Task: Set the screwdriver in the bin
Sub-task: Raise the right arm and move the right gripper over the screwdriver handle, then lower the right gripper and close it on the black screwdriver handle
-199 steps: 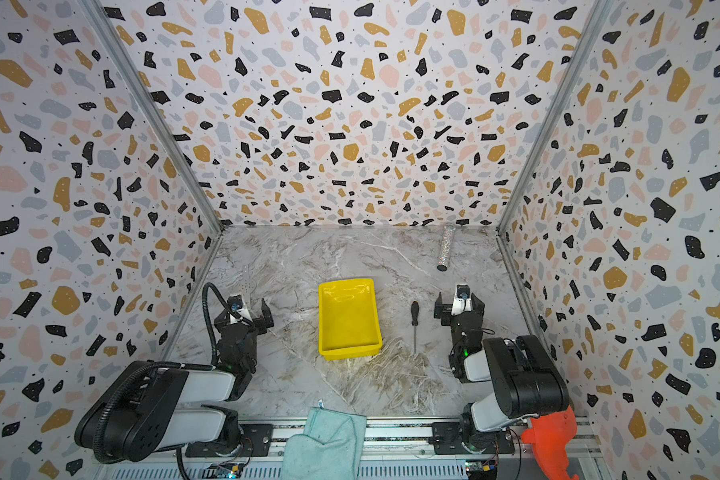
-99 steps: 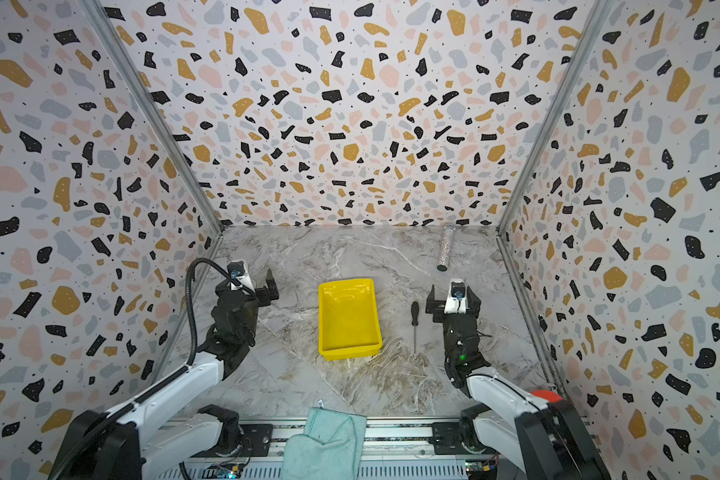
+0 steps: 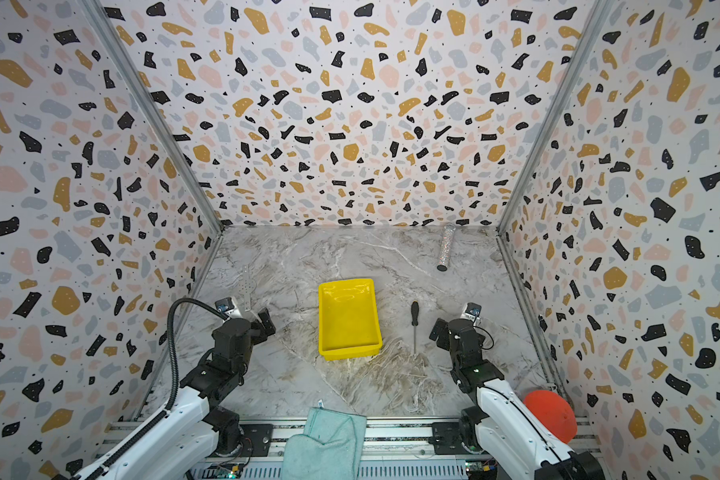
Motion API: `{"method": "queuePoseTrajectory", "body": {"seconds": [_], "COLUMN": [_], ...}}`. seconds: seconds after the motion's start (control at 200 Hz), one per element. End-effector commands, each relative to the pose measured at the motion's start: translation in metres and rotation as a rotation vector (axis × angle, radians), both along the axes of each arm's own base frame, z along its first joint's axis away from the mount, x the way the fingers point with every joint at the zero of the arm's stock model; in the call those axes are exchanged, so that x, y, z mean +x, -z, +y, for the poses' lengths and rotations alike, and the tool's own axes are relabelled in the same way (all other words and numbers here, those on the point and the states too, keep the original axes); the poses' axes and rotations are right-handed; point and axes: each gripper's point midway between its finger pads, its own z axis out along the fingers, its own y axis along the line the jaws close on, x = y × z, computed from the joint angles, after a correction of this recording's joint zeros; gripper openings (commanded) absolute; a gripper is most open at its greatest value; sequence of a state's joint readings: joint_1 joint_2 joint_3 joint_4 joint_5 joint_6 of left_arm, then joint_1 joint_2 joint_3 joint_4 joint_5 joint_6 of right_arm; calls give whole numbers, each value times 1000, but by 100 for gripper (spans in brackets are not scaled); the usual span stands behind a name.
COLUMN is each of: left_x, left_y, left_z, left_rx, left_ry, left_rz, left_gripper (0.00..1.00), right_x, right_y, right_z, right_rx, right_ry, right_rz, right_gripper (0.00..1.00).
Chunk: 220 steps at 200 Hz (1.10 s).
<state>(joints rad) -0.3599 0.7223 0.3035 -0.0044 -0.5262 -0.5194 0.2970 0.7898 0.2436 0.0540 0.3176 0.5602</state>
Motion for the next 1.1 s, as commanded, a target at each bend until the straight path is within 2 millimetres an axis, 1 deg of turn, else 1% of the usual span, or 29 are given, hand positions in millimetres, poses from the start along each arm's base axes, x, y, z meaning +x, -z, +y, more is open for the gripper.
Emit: {"method": "queuePoseTrajectory", "body": {"seconds": [0.0, 0.1, 0.23, 0.29, 0.355, 0.425, 0.456, 0.461, 0.476, 0.481, 0.491, 0.516, 0.521, 0.526, 0.536, 0.541, 0.556, 0.561, 0.571, 0.586, 0.591, 0.606, 0.611, 0.661, 0.721, 0.771, 0.861, 0.971, 1.096], "left_x": [-2, -5, -7, -10, -18, -23, -24, -24, -24, -24, -25, -24, -24, -24, -24, -23, -23, -23, -23, -23, -23, -22, -22, -22, -22, -22, -21, -21, -19], "left_y": [-5, 1, 0, 1, 5, 4, 4, 4, 5, 5, 6, 6, 6, 6, 6, 6, 6, 6, 6, 6, 6, 6, 6, 6, 8, 8, 7, 7, 6], "left_z": [14, 21, 26, 30, 42, 49, 49, 49, 49, 49, 49, 48, 48, 48, 47, 47, 47, 47, 46, 46, 46, 46, 46, 45, 45, 44, 43, 43, 40], "left_rx": [-11, -6, 1, 0, 0, 5, 3, 2, 0, -2, -3, -10, -9, -9, -12, -14, -16, -16, -16, -17, -18, -19, -19, -18, -15, -17, -17, -20, -25], "left_ry": [-95, -145, -178, -205, -282, -327, -330, -329, -326, -327, -327, -322, -322, -321, -318, -317, -315, -314, -311, -310, -309, -308, -307, -303, -299, -296, -289, -287, -270], "left_rz": [-8, 15, 19, 19, 16, 9, 7, 7, 8, 7, 6, 1, 1, 1, -1, -2, -6, -7, -8, -9, -11, -11, -11, -9, -1, -1, -2, -3, -11], "left_gripper": [100, 100, 100, 100, 100, 100, 100, 100, 100, 100, 100, 100, 100, 100, 100, 100, 100, 100, 100, 100, 100, 100, 100, 100, 100, 100, 100, 100, 100], "right_x": [3, 2, 4, 6, 7, 12, 15, 17, 17, 20, 19, 21, 24, 23, 24, 28, 28, 32, 31, 36, 34, 41, 39, 50, 55, 58, 61, 63, 61], "right_y": [-17, -19, -16, -15, -16, -19, -15, -20, -13, -19, -12, -10, -15, -10, -9, -15, -8, -14, -7, -11, -5, -10, -5, -5, 2, 2, 0, 3, 14], "right_z": [7, 9, 14, 24, 38, 58, 66, 68, 69, 71, 70, 70, 72, 70, 70, 72, 71, 73, 74, 76, 77, 79, 80, 89, 99, 102, 107, 106, 106], "right_rx": [26, 13, 2, -12, -68, -113, -110, -106, -111, -105, -108, -109, -101, -108, -110, -102, -109, -105, -105, -103, -101, -93, -87, -48, -9, -7, -22, -40, -64], "right_ry": [-8, -11, -30, -65, -96, -151, -181, -179, -182, -179, -171, -140, -135, -128, -119, -114, -109, -107, -115, -119, -131, -131, -142, -183, -255, -272, -309, -304, -306], "right_rz": [-53, -66, -46, -32, -30, -15, 25, 21, 59, 55, 88, 145, 142, 162, 183, 177, 218, 211, 243, 257, 281, 291, 313, 368, 436, 479, 504, 523, 573], "right_gripper": [99, 99, 99, 99, 99, 99, 99, 99, 99, 99, 99, 99, 99, 99, 99, 99, 99, 99, 99, 99, 99, 99, 100, 100, 89, 75, 59, 47, 43]}}
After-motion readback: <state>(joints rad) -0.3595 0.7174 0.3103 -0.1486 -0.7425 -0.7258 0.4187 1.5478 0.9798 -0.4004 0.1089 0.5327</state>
